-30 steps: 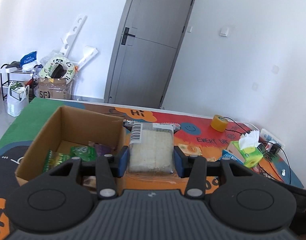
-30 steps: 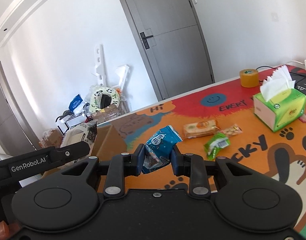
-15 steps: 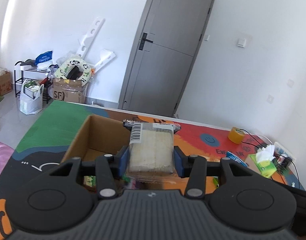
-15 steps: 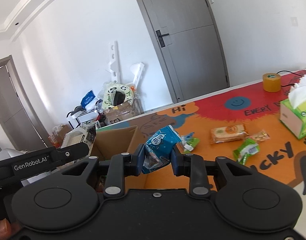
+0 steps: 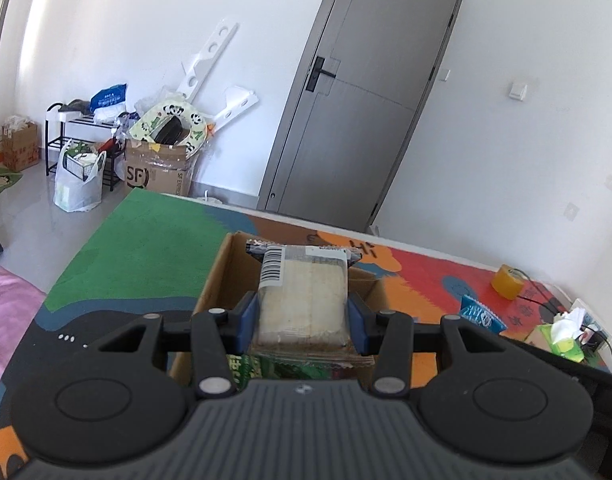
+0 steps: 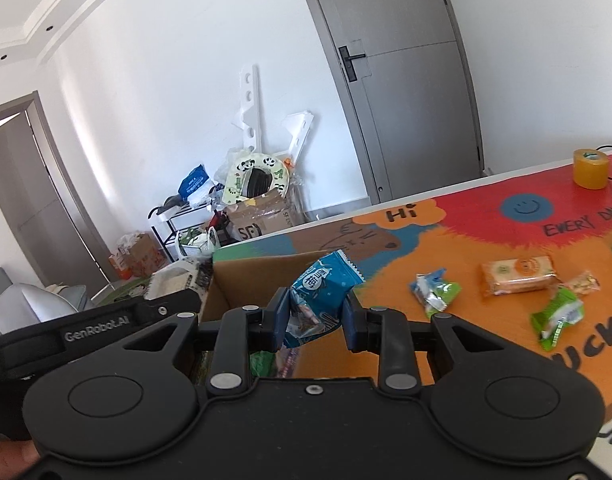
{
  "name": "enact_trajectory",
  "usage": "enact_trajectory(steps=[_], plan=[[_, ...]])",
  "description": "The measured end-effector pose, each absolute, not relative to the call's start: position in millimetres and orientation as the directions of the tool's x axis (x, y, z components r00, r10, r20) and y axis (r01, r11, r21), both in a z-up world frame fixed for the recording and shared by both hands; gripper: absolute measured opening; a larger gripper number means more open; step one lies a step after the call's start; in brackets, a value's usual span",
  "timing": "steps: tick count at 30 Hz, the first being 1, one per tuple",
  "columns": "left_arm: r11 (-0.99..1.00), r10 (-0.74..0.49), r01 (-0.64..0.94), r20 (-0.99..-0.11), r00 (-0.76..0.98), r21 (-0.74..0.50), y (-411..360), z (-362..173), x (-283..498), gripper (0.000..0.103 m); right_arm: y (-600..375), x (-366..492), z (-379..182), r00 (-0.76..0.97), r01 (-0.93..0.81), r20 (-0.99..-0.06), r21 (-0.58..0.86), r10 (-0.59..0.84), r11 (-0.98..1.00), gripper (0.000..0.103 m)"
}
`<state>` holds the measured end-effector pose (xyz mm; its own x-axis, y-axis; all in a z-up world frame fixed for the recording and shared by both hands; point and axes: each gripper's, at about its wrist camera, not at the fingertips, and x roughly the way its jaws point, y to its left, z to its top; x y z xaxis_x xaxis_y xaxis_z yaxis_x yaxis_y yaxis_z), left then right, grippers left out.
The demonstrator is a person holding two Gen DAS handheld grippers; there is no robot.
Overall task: Organize snacks
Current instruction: 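Carry the white bread pack and blue snack bag over the cardboard box, then open both tools to drop the snacks into the box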
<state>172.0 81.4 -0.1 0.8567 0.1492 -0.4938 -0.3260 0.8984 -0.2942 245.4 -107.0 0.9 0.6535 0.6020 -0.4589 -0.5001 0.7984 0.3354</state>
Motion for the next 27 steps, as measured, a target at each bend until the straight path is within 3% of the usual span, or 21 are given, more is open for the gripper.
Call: enact_trajectory(steps=[10, 27], plan=[[0.888, 0.156, -0.358, -0.542, 0.826, -0.289, 97.4, -18.5, 197.5, 0.044, -81.9, 262.5, -8.4, 0.625, -0.510, -0.476, 0.352, 0.620, 0.785, 0.029], [0.847, 0.229, -0.430, -0.516, 0.825, -0.313, 127.9, -6.6, 174.3, 0.047, -49.8, 277.7, -11.8, 0.575, -0.535, -0.497, 0.372, 0.650, 0.758, 0.028]])
